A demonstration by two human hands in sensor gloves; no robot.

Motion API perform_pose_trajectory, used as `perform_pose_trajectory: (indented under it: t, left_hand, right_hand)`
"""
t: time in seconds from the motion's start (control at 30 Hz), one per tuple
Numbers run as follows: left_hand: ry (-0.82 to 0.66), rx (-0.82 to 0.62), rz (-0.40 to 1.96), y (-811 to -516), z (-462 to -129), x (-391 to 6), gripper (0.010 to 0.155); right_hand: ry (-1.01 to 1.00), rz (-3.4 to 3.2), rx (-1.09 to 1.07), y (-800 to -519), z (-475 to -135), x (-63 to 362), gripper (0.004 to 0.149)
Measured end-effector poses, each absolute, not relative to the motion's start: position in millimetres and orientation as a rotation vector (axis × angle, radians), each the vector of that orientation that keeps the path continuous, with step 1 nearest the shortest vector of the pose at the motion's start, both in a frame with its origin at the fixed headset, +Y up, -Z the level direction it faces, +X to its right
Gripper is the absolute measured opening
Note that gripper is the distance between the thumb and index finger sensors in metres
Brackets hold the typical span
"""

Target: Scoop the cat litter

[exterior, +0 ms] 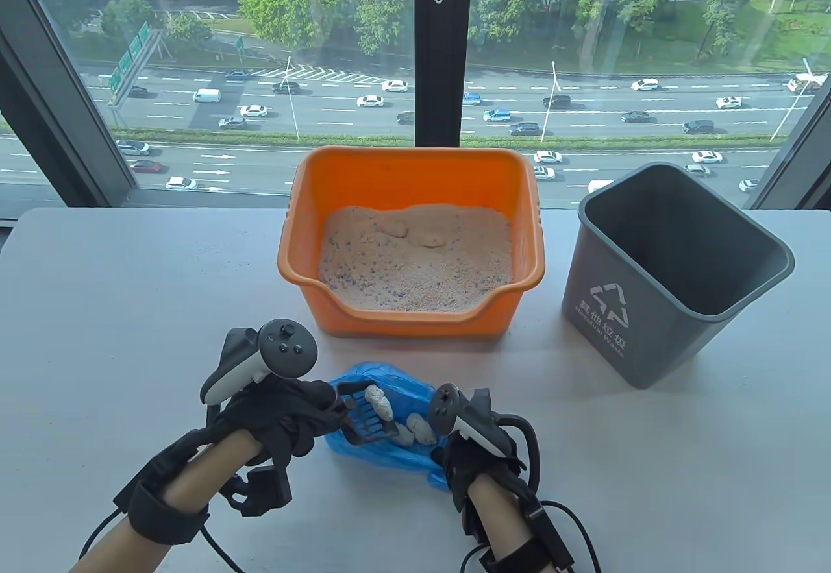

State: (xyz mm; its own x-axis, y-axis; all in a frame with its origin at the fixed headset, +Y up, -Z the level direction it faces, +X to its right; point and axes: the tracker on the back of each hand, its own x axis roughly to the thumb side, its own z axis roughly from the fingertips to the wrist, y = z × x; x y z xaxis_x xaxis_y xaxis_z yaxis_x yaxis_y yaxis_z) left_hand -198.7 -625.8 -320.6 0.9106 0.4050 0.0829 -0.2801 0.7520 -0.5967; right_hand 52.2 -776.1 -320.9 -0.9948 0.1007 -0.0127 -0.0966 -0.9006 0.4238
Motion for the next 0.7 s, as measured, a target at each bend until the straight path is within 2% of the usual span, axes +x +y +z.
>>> perform_pose_trajectory:
  t: [0.3,0.5,0.7]
  left_hand:
    - [-0.186,-0.606,0.414,-622.2,-311.9,-218.3,0.062]
    - [-0.22,-0.555,0.574,-606.4,-298.4,-249.0,0.065]
    - [-0.191,-0.477,0.65,-592.6,-323.4,-244.5,0.065]
  right_hand:
    - [0.663,2.966,0.015,-775.9,-321.4,51.8,0.073]
    - [0.661,2.967,0.017,-776.1,-321.5,51.7,0.073]
    - [0.662,2.968,0.018,-776.0,-321.6,51.6,0.073]
